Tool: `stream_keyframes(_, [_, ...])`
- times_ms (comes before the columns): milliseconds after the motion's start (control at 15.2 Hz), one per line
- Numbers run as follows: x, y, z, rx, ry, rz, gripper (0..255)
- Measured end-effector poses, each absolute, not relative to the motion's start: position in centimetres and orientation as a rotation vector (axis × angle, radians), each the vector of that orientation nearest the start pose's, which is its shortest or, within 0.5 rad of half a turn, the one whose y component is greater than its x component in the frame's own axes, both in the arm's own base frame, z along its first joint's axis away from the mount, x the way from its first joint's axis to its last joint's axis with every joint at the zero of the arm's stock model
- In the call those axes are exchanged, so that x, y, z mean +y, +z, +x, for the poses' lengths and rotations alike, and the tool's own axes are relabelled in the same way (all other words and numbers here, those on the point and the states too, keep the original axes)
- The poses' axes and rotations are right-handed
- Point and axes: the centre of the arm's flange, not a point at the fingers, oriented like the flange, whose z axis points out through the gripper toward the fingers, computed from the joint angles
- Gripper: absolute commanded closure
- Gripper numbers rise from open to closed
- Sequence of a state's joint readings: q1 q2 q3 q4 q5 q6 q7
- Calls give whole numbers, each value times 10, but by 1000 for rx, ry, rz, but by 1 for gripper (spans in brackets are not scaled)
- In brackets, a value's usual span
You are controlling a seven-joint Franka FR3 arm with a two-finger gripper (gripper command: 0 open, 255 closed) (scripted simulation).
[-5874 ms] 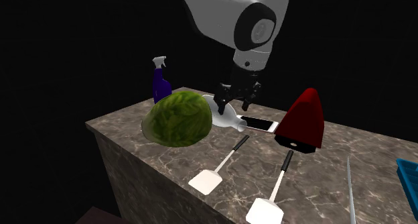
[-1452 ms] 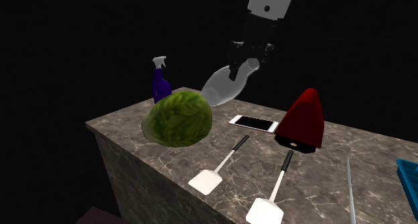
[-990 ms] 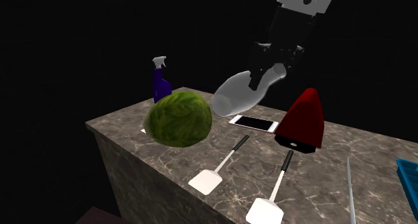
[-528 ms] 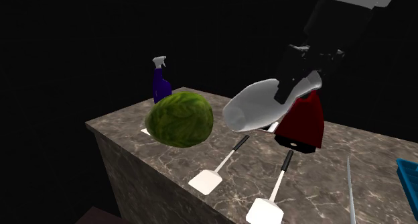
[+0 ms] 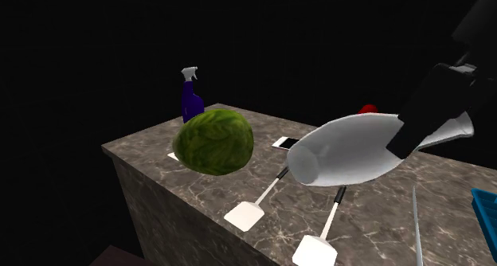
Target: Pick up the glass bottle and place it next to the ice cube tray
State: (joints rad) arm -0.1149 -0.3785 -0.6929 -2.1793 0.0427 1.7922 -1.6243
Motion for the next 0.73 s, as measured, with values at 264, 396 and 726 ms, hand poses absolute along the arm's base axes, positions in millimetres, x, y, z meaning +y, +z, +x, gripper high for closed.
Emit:
stream_keyframes(264, [-377,499,257,-1213,-336,-2674,255])
stream_keyframes(396, [-388,493,247,-1213,-336,-2673,255])
stream_keyframes(726, [-391,470,245,-1214,-335,-2673,255])
